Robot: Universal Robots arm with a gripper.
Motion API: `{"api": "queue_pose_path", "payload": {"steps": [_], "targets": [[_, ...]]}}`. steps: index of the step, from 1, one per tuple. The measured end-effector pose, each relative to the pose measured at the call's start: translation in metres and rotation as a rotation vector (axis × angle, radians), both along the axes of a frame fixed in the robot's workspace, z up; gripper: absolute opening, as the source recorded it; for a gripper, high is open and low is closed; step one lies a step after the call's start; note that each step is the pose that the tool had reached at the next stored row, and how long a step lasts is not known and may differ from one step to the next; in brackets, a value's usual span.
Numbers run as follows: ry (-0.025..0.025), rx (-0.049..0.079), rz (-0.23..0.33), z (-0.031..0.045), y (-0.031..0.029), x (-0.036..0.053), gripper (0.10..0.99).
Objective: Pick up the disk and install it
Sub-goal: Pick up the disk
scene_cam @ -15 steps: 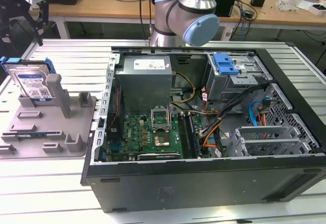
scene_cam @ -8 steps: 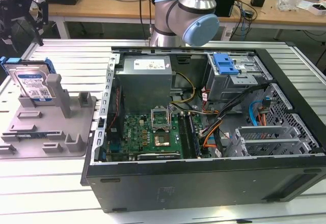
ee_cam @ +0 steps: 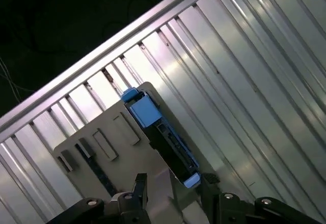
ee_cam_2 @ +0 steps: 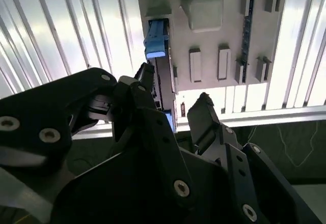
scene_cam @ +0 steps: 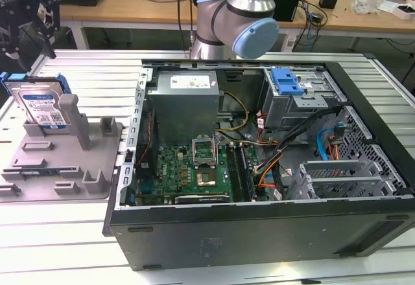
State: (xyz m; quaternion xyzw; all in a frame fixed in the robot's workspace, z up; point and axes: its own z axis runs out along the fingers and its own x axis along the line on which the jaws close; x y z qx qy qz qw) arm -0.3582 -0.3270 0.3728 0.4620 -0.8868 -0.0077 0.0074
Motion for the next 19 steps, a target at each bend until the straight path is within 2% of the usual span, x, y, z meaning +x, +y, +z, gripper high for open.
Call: {"api": "queue_pose_path", "payload": {"steps": [3, 15, 19], "targets": [[-0.0068, -0.002, 0.086, -0.001, 0.0, 0.0, 0.541], [-0.0266, -0.009, 0.297, -0.004, 0.0001, 0.0001, 0.541], [-0.0299, -0.009, 0.373, -0.0045, 0.0001, 0.0001, 0.541]]}}
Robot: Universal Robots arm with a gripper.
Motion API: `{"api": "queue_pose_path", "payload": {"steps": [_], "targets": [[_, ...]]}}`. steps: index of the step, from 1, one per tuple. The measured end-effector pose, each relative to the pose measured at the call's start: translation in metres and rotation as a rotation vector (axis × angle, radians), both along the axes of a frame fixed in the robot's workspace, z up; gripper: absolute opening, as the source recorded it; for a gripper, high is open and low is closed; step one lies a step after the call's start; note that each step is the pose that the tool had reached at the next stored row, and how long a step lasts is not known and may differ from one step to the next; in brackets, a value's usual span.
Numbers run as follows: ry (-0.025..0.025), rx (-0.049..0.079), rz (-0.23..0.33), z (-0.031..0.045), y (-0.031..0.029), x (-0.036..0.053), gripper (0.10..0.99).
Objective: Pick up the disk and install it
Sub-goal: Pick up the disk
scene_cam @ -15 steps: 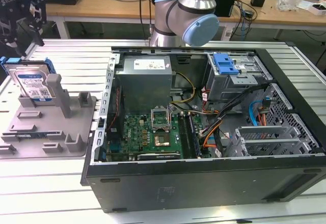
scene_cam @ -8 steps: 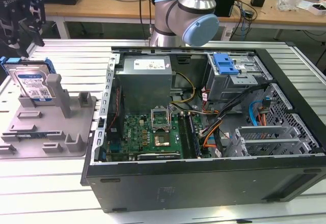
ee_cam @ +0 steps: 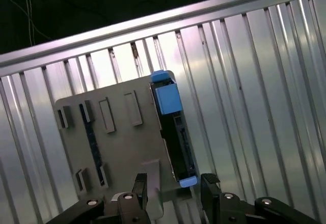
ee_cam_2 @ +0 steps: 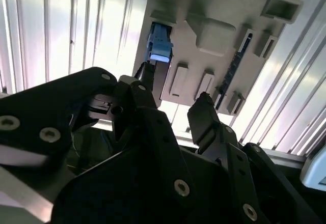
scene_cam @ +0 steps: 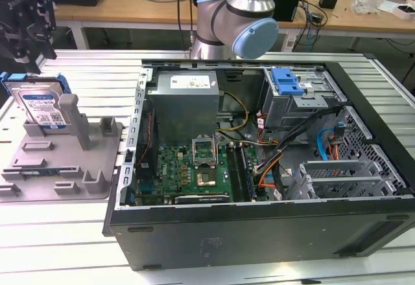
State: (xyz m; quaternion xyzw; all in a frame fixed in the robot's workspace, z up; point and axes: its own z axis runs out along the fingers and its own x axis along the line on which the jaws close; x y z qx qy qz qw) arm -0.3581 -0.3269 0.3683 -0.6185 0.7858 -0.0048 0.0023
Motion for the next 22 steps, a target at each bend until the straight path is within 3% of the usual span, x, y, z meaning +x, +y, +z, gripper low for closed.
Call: {"api": "queue_pose_path", "payload": {"steps": [3, 6, 8, 10, 12, 15, 22], "targets": [[-0.0008, -0.002, 0.037, -0.0002, 0.0017, -0.0001, 0.541], [-0.0004, -0.002, 0.037, -0.0001, 0.0019, 0.0, 0.541], [-0.0005, -0.003, 0.048, -0.0003, 0.01, 0.0, 0.541], [-0.0004, -0.003, 0.078, -0.0006, 0.0114, 0.0, 0.541], [0.0002, -0.015, 0.102, -0.0027, 0.0124, -0.0031, 0.541], [0.0, -0.016, 0.108, -0.007, 0.0154, -0.0164, 0.541], [-0.0005, -0.016, 0.164, -0.0091, 0.0206, -0.0202, 0.541]]}}
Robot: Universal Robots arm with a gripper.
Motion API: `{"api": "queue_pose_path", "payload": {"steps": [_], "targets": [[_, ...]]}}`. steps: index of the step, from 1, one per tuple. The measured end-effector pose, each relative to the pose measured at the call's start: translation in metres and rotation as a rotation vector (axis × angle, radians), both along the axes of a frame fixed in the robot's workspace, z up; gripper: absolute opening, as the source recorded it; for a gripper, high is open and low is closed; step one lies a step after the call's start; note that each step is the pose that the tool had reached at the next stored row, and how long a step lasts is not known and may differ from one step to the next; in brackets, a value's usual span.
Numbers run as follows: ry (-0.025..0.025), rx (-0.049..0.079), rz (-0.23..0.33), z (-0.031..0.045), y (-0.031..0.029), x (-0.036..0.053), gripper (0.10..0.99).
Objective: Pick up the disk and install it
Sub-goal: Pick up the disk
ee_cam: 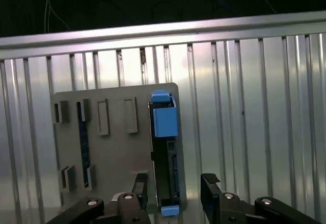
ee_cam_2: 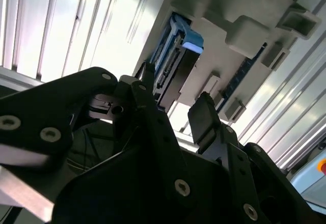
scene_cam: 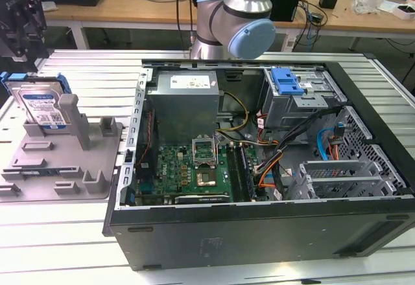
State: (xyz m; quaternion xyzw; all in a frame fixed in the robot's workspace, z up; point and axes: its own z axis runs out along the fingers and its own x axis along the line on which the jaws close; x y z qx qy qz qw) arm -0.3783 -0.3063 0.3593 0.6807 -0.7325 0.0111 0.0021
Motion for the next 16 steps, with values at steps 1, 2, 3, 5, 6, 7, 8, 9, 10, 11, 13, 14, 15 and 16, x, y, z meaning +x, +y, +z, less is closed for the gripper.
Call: {"api": "queue_pose_path", "payload": {"steps": [1, 2, 3, 5, 6, 7, 8, 9, 10, 11, 13, 14, 15, 16], "targets": [[0.0002, 0.0, 0.004, -0.0001, 0.001, -0.0009, 0.541], [0.0003, 0.0, 0.006, -0.0003, 0.0022, -0.0026, 0.541], [0.0003, 0.0, 0.007, -0.0006, 0.0031, -0.0056, 0.541], [0.0001, 0.0, 0.007, -0.0015, 0.0032, -0.0142, 0.541], [0.0001, 0.0, 0.007, -0.002, 0.0032, -0.019, 0.541], [0.0004, 0.0, 0.007, -0.0023, 0.0032, -0.0221, 0.541], [0.0007, -0.001, 0.007, -0.0028, 0.0029, -0.0243, 0.541], [0.0012, -0.002, 0.008, -0.0034, 0.002, -0.0257, 0.541], [0.0021, -0.002, 0.008, -0.0046, 0.0004, -0.0268, 0.541], [0.0028, -0.003, 0.008, -0.0056, -0.0006, -0.0274, 0.541], [0.0047, -0.003, 0.008, -0.008, -0.0027, -0.0287, 0.541], [0.0074, -0.003, 0.007, -0.0097, -0.0034, -0.0295, 0.541], [0.0098, -0.003, 0.007, -0.0109, -0.0038, -0.03, 0.541], [0.0115, -0.003, 0.007, -0.0117, -0.0039, -0.0303, 0.541]]}}
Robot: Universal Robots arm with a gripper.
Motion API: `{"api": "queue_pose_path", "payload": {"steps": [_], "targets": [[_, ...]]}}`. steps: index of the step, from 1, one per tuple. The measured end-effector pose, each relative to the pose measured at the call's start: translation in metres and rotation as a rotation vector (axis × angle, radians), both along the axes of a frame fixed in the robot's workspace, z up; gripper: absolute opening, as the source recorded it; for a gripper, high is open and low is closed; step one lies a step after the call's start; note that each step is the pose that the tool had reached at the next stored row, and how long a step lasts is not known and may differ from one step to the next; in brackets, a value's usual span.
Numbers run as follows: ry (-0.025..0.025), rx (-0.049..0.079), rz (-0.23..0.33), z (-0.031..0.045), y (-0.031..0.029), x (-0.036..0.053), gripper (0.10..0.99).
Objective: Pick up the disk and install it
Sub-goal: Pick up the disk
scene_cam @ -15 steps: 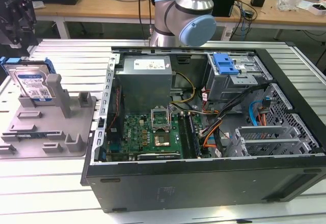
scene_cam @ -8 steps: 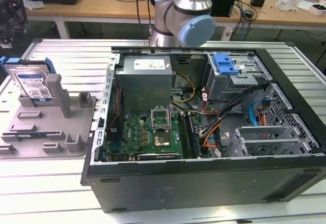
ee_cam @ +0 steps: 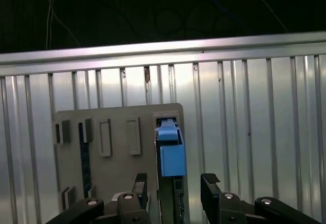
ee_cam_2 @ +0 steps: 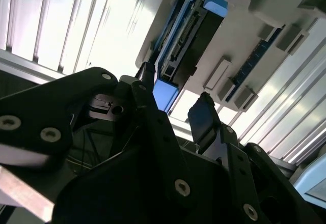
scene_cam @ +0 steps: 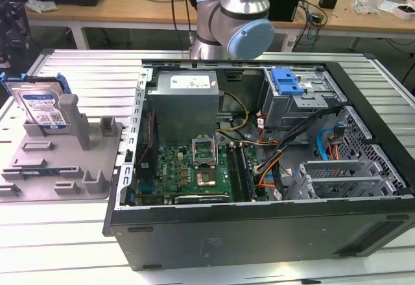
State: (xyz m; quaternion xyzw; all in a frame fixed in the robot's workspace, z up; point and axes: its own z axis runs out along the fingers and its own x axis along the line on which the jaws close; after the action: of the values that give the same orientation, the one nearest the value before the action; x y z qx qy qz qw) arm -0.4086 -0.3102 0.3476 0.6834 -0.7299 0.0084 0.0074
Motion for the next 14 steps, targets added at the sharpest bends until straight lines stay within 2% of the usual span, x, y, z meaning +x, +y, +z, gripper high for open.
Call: {"api": "queue_pose_path", "payload": {"steps": [7, 9, 14], "targets": [[0.0127, 0.0, 0.003, -0.007, -0.0003, -0.0029, 0.541], [0.0142, 0.0, 0.006, -0.0083, -0.0002, -0.0036, 0.541], [0.014, 0.0, 0.029, -0.0108, -0.0002, -0.0048, 0.541]]}}
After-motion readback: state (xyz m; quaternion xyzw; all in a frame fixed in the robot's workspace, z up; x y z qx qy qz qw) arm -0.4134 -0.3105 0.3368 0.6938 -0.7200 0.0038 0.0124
